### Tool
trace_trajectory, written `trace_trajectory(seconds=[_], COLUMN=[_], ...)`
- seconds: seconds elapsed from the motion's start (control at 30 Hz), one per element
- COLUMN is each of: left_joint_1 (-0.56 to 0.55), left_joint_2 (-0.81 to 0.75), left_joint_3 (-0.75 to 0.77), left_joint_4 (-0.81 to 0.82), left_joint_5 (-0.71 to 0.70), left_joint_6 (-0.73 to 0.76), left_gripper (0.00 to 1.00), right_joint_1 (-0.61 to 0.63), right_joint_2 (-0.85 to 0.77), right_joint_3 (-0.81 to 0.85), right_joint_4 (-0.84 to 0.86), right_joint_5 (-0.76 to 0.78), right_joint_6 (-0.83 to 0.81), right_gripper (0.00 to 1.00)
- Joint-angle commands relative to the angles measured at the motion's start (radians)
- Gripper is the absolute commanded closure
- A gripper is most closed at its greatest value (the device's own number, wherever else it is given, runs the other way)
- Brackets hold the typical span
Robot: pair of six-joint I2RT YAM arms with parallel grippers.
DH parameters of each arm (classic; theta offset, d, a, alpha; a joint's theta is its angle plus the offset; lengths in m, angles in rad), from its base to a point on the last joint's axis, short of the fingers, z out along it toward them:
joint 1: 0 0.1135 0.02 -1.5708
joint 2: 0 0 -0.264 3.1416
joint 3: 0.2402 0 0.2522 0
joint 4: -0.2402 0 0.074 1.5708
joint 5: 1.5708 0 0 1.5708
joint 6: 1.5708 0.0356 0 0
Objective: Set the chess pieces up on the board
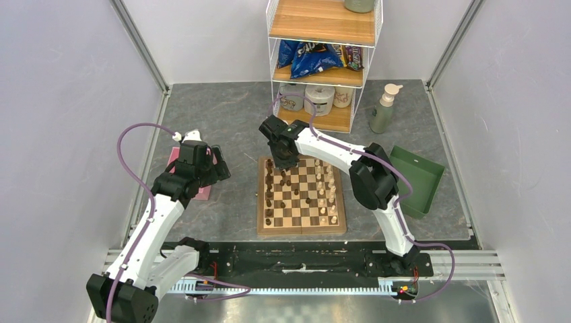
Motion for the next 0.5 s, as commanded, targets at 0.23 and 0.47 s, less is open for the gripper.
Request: trace_trajectory(seconds=[0.23, 0.47], left_joint_1=[0.006, 0.007], left_joint_2=[0.0, -0.001], left_joint_3=[0.006, 0.006], left_joint_4=[0.025, 0.026], left_joint_5=[0.01, 0.01], left_joint_6=[0.035, 0.036], left_gripper=[0.1, 0.11], right_joint_1=[0.007, 0.009], right_joint_2=[0.005, 0.001], right_joint_3=[0.007, 0.021], right_joint_4=[-0.013, -0.001], right_joint_5=[0.014, 0.013], right_joint_6=[0.006, 0.004], right_gripper=[0.79, 0.85])
